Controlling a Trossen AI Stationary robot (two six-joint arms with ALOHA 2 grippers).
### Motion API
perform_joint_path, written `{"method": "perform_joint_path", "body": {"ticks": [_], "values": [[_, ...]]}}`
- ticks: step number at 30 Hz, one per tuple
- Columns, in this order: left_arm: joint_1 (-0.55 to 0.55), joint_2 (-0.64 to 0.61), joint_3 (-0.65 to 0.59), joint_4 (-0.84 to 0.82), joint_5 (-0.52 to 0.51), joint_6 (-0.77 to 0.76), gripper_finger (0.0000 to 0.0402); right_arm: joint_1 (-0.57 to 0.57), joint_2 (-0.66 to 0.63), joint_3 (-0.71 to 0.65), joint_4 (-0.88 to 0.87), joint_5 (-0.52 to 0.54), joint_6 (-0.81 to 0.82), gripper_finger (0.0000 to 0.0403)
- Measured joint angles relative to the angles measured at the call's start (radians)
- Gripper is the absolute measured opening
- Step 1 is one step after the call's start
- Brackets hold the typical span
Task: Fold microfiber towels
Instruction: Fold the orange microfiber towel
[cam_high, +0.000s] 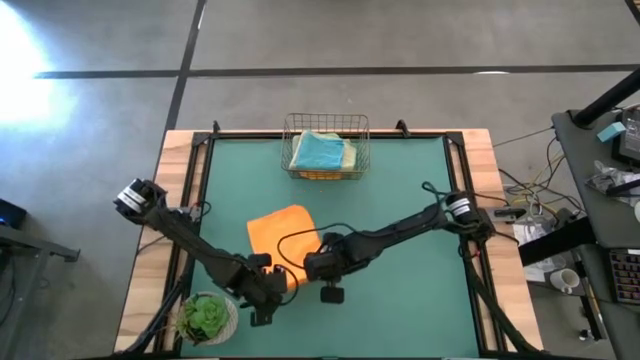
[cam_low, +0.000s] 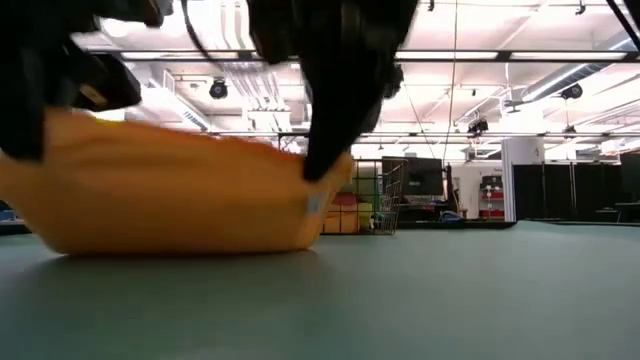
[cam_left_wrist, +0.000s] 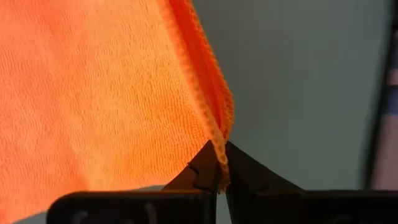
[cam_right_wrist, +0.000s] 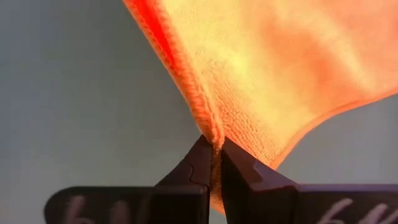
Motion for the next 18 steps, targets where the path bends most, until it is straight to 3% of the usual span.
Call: {"method": "perform_joint_path", "body": {"ticks": [6,9,13,18], "values": [[-0.008,-0.006,0.056,0.004,0.144,-0.108,0.0001,0.044,0.0,0.131,-0.112,-0.007,0.05,0.0009],[-0.018,-0.006,0.072,-0.005,0.155,-0.115,0.0001,0.051,0.0,0.183,-0.122,0.006,0.05,0.0009],[-0.017,-0.008,0.072,-0.082,0.062,-0.116,0.0001,0.032,0.008,0.202,-0.124,0.084,0.006,0.0009],[0.016,-0.009,0.068,-0.313,-0.111,-0.184,0.0001,-0.021,0.04,0.149,-0.109,0.102,0.0,0.0009]]}}
